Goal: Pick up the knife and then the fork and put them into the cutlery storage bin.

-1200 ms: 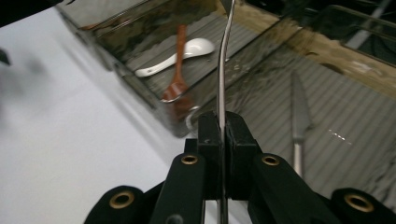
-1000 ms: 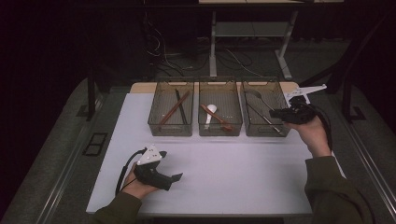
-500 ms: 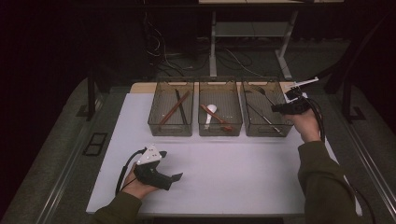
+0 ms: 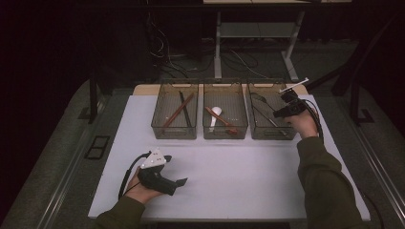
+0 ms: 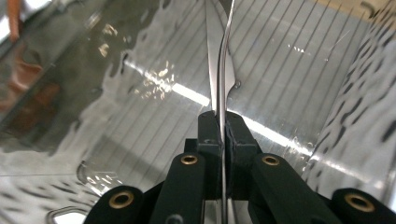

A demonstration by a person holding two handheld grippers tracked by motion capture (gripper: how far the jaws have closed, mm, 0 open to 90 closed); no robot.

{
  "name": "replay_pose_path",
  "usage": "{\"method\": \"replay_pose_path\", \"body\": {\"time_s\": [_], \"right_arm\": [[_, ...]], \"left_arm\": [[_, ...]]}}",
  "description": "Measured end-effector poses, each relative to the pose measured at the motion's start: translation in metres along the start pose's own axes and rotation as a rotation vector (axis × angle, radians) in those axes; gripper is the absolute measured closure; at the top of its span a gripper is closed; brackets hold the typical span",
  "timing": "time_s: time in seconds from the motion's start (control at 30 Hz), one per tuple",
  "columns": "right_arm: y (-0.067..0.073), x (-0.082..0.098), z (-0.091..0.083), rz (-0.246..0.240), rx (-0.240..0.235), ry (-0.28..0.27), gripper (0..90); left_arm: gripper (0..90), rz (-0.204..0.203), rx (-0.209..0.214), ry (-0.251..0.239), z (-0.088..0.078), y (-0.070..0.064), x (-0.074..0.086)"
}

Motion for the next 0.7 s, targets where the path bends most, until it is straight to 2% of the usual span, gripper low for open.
{"method": "replay_pose_path", "body": {"time_s": [0.27,0.47,0.57,0.7], "right_arm": [[0.0018,0.0028,0.0097,-0.03,0.018,0.054,83.9],[0.0016,0.0034,0.0093,-0.027,0.011,0.05,79.2],[0.0011,0.0026,0.007,-0.023,0.004,0.032,73.7],[0.0007,0.0008,0.0026,-0.007,-0.001,-0.009,59.0]], "left_arm": [[0.0,0.001,0.007,0.008,0.0011,-0.0008,0.0006],[0.0,0.002,0.009,0.013,0.0014,-0.0009,0.0008],[0.0,0.002,0.008,0.013,0.0014,-0.0011,0.0008],[0.0,0.001,0.009,0.013,0.0014,-0.0011,0.0009]]}}
Point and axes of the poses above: each handheld gripper's, and its own axes: z roughly forward along the jaws, x roughly out of its underside, y roughly to its left, the point moved 4 cm from there along z, roughly forward along the jaws, and after that the axes turned 2 degrees about x, right-handed, at the moved point
